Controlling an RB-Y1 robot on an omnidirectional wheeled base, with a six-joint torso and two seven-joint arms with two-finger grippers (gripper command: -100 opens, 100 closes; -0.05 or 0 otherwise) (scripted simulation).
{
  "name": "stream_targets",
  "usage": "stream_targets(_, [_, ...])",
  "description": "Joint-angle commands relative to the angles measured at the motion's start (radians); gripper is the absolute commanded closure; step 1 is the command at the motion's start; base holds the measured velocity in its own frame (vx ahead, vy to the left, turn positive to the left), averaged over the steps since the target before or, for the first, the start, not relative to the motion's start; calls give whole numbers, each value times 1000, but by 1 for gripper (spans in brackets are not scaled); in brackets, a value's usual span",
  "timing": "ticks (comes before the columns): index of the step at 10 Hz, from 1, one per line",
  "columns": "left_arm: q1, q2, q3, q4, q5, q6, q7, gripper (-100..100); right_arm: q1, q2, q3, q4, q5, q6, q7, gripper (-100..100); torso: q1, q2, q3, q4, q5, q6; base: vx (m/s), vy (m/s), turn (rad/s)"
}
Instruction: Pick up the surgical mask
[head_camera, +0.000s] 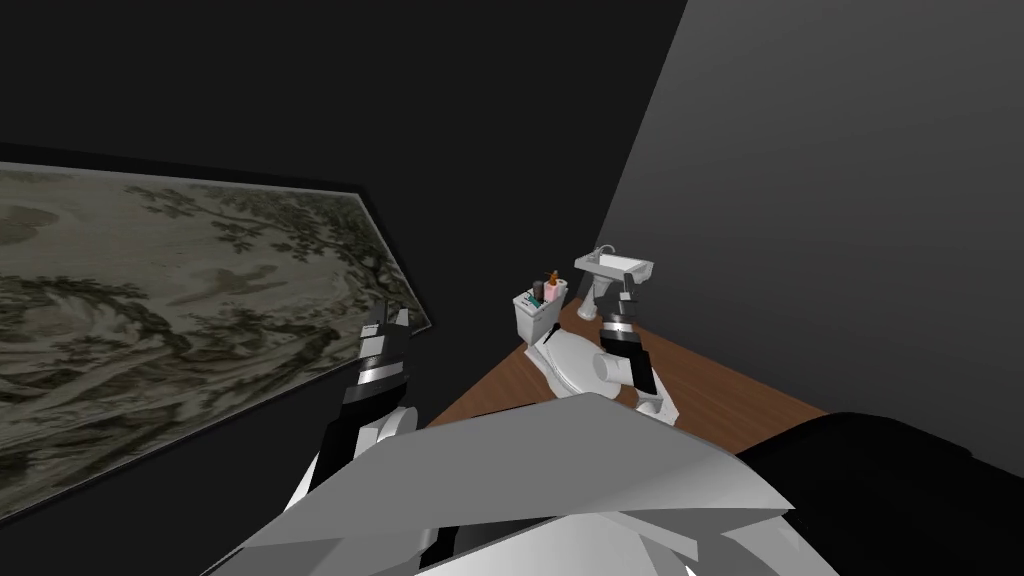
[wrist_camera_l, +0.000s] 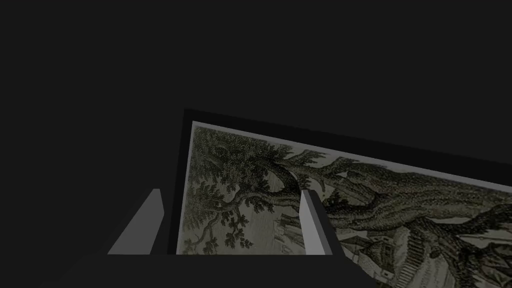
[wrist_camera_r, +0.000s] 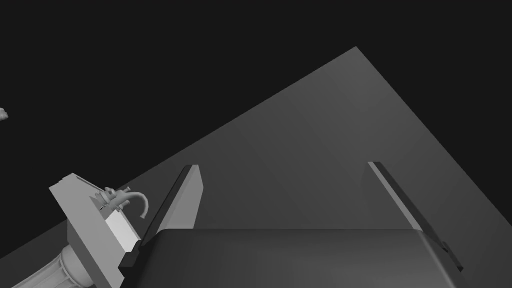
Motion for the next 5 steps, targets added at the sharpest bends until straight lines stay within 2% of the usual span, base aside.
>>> stream_targets(1, [0,0,0,0,0,0,0,0,-29,-7,-48,50,-35,-8,-33,-100,0,0,0,0,0,0,-70,185,125])
stream_targets(2, [0,0,0,0,0,0,0,0,-51,-14,-75,88,-61,-13,-56,-100,1,0,0,0,0,0,-86,194,148])
stream_targets(3, [0,0,0,0,0,0,0,0,-51,-14,-82,107,-61,-13,-56,-100,1,0,0,0,0,0,-34,136,37])
stream_targets(4, [0,0,0,0,0,0,0,0,-75,-22,-116,141,-90,-17,-80,-100,-2,-2,-1,0,0,0,3,119,109])
stream_targets(5, [0,0,0,0,0,0,0,0,-75,-22,-116,152,-90,-17,-80,-100,-3,-4,-2,-1,-1,0,2,94,53])
